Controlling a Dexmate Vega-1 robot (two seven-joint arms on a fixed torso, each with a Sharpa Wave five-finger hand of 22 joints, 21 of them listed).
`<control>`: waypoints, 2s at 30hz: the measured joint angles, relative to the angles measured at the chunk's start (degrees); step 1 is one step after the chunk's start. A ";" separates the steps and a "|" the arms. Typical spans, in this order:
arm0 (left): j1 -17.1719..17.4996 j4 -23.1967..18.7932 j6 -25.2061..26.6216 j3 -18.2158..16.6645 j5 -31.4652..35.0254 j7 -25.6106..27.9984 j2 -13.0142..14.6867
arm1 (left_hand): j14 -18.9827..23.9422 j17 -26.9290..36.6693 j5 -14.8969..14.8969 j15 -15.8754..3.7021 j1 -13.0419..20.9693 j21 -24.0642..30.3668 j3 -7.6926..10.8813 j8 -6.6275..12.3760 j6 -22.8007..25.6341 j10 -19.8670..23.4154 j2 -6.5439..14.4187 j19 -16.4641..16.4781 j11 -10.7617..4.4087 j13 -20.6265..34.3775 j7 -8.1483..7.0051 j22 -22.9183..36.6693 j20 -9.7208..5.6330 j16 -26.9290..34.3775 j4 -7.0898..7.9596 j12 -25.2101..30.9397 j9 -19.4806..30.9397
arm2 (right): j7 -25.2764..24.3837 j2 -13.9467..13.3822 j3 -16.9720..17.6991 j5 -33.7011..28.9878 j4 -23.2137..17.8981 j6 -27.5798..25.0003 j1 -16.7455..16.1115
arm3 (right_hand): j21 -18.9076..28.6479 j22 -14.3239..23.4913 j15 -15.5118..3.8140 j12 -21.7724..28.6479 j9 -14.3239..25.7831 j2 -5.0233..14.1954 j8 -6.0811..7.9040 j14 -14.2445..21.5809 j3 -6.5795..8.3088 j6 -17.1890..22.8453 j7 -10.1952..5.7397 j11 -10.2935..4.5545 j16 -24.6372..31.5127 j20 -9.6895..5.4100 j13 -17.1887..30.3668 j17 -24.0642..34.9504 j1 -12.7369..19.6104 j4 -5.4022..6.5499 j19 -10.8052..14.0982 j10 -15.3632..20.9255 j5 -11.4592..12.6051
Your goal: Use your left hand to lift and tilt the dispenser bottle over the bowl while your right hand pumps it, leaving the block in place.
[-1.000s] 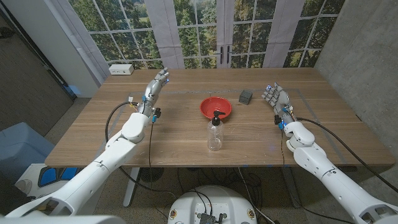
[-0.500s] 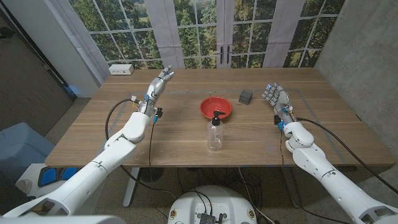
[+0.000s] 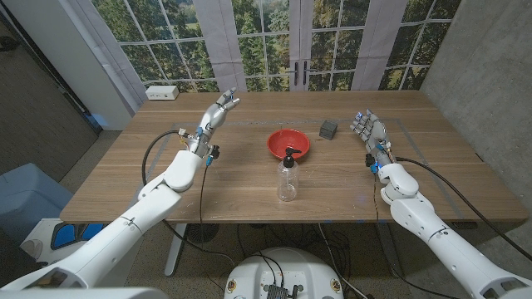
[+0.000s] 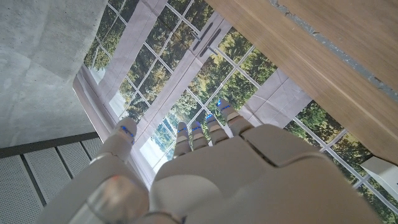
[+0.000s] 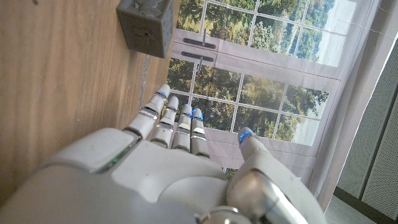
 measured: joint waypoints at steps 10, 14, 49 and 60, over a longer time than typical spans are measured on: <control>1.06 -2.61 0.62 0.12 2.68 -0.56 1.54 | 0.00 0.00 -0.23 0.00 0.00 -0.22 -0.15 0.00 -0.21 0.00 0.00 0.00 0.00 -0.01 -0.20 -0.01 0.00 0.00 -0.63 0.00 -0.01 | -0.36 0.01 0.05 -0.40 -0.75 0.96 -0.99 | 0.00 0.00 0.00 0.00 0.29 0.00 0.00 0.00 -0.23 0.00 0.00 0.00 0.00 0.00 0.00 0.23 0.00 -0.23 0.00 0.00 0.00; 1.55 -3.66 0.82 0.12 3.46 -0.98 2.22 | -0.22 0.00 -0.23 -0.22 0.19 -0.22 -0.23 -0.22 -0.21 0.00 -0.19 0.00 0.00 -0.01 -0.20 -0.01 0.00 -0.22 -0.71 -0.34 0.00 | -0.57 0.02 0.18 -0.48 -1.16 1.34 -1.54 | 0.00 -0.01 0.00 0.00 0.29 0.00 0.00 0.00 -0.23 0.00 0.00 0.20 0.00 0.00 -0.01 0.27 0.00 -0.23 0.00 0.20 0.00; 6.87 -10.72 1.49 -1.11 7.22 -3.99 7.23 | -0.52 -0.01 -0.22 -0.52 0.68 -0.43 -1.10 -0.39 -2.08 -0.74 -2.34 -0.22 -0.31 -0.02 -0.38 -0.01 -0.21 -0.21 -3.32 -0.98 -0.02 | -3.43 -0.20 1.06 -2.86 -5.69 4.06 -6.05 | 0.00 -0.02 0.00 0.00 0.27 0.00 0.00 -0.01 -0.55 0.31 0.32 0.63 0.42 -0.01 0.27 0.79 0.00 -1.03 0.00 0.62 0.00; 8.17 -11.99 1.49 -1.44 7.51 -5.32 8.19 | -0.52 -0.01 -0.22 -0.52 0.99 -0.43 -1.26 -0.39 -2.06 -1.36 -2.64 -0.01 -0.30 -0.02 -0.40 -0.02 -0.41 -0.21 -3.48 -0.97 -0.02 | -4.18 -0.05 1.41 -3.37 -6.77 4.92 -7.68 | 0.00 -0.02 0.00 0.00 0.27 0.00 0.00 -0.01 -0.78 0.62 0.62 0.73 0.42 -0.01 0.27 1.07 0.00 -1.26 0.00 0.72 0.01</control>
